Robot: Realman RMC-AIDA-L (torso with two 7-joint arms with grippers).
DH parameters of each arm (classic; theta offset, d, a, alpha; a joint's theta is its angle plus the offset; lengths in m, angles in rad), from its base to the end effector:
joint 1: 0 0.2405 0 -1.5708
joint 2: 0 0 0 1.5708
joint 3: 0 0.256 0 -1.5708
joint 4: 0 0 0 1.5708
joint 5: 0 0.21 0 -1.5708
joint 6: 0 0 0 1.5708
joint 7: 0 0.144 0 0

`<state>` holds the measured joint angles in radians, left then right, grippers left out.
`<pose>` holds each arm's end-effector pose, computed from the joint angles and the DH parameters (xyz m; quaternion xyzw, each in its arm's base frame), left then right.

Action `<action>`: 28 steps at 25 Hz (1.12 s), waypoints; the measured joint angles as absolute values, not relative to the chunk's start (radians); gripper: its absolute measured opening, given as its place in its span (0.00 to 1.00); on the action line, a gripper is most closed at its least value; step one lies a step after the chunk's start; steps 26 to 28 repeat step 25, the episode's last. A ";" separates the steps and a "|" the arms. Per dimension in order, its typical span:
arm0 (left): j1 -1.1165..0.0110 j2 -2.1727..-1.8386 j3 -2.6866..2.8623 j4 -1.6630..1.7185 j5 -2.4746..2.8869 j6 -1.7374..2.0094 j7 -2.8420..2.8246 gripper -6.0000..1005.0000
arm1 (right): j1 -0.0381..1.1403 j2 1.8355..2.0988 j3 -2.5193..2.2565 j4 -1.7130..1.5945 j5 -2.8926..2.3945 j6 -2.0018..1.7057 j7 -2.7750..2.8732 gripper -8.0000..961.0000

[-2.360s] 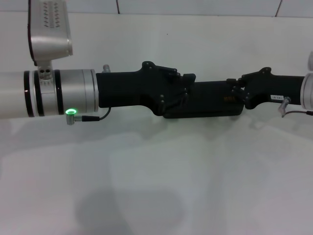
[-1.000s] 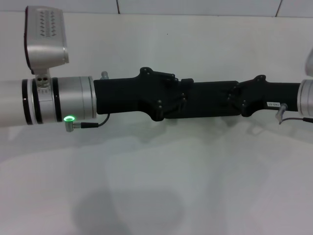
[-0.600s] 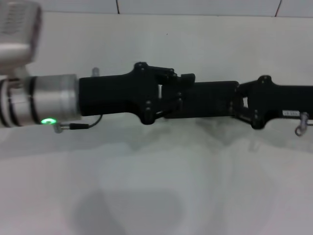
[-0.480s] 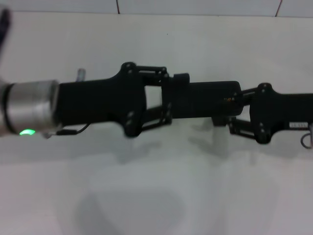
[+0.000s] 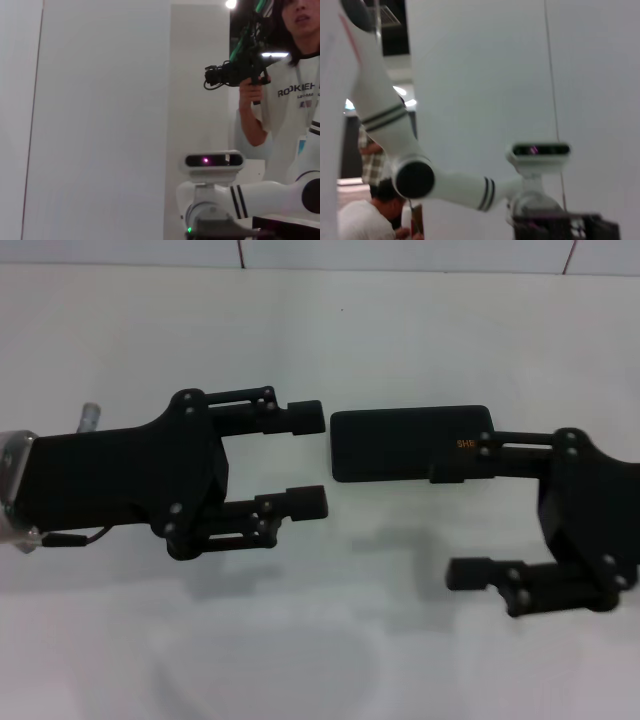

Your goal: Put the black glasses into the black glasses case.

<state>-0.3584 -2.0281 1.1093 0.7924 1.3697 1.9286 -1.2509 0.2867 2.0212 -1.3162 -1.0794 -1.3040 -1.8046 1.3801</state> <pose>-0.2063 0.2668 0.0332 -0.8989 -0.0230 -0.4375 0.0050 0.1715 0.2608 0.0285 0.9193 0.0106 -0.3928 0.0229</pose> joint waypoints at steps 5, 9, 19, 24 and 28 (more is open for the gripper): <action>-0.357 -2.026 1.095 0.791 1.406 1.929 -1.250 0.64 | 0.227 2.017 -1.313 -1.149 -1.259 -1.856 1.385 0.70; -0.363 -2.019 1.099 0.796 1.430 1.944 -1.256 0.65 | 0.197 2.016 -1.289 -1.175 -1.257 -1.863 1.387 0.81; -0.356 -2.005 1.088 0.793 1.420 2.026 -1.270 0.65 | 0.202 2.014 -1.168 -1.056 -1.259 -1.879 1.359 0.92; -0.356 -2.007 1.088 0.792 1.430 2.027 -1.265 0.65 | 0.244 2.014 -1.160 -1.010 -1.263 -1.896 1.350 0.92; -0.357 -2.007 1.088 0.792 1.431 2.027 -1.265 0.65 | 0.246 2.014 -1.160 -1.010 -1.263 -1.897 1.350 0.92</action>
